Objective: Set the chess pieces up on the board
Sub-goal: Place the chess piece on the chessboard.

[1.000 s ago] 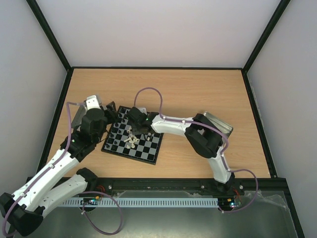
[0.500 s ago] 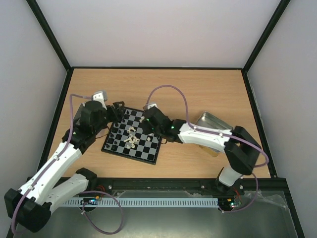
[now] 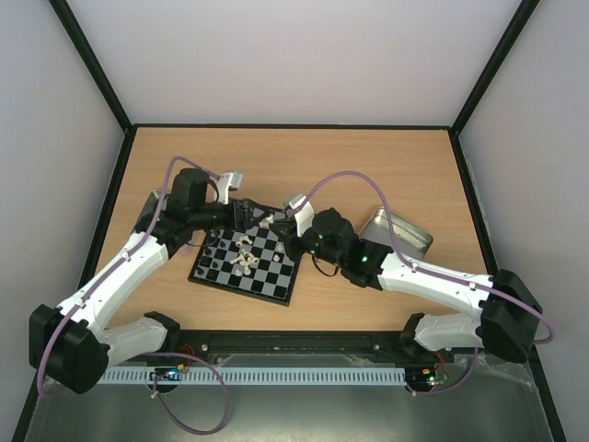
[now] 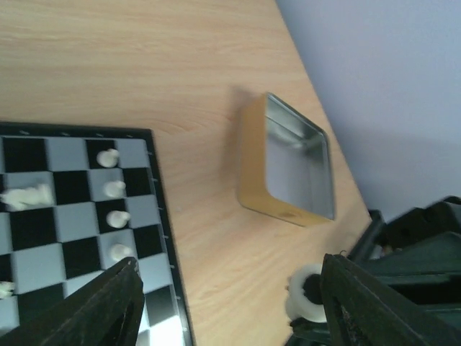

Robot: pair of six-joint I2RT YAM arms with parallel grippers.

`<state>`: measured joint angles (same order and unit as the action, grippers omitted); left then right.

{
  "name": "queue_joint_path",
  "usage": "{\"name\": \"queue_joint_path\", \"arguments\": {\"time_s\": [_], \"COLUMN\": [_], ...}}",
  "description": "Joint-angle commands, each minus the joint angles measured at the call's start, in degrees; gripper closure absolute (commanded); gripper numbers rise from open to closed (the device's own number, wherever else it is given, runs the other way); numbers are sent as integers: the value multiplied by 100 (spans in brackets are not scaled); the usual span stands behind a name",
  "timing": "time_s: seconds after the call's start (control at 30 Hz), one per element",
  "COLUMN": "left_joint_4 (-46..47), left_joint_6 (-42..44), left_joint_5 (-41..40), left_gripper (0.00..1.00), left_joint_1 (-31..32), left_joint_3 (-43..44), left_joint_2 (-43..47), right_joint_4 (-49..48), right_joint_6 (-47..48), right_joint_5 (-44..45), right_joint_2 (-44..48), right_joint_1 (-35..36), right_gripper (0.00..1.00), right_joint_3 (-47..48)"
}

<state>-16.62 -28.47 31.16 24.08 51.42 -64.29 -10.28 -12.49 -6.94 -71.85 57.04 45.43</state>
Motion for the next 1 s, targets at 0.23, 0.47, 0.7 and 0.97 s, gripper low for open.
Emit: {"name": "queue_joint_path", "arguments": {"time_s": [0.23, 0.47, 0.7, 0.97], "left_joint_4": [430, 492, 499, 779], "left_joint_6": [-431, -473, -504, -1131], "left_joint_5": [1721, 1840, 1860, 1939], "left_gripper": [39, 60, 85, 87], "left_joint_1": [-34, -27, -26, -34], "left_joint_3": [6, -26, -14, -51], "left_joint_2": [-218, -396, -455, -221], "right_joint_4": [-416, -388, -406, -579], "right_joint_6": [339, 329, -13, -1013], "right_joint_5": [-178, -222, -327, -321], "right_joint_2": [228, 162, 120, 502], "right_joint_1": [8, 4, 3, 3], "right_gripper": [95, 93, 89, 70], "right_joint_3": [-133, -43, 42, -72]}}
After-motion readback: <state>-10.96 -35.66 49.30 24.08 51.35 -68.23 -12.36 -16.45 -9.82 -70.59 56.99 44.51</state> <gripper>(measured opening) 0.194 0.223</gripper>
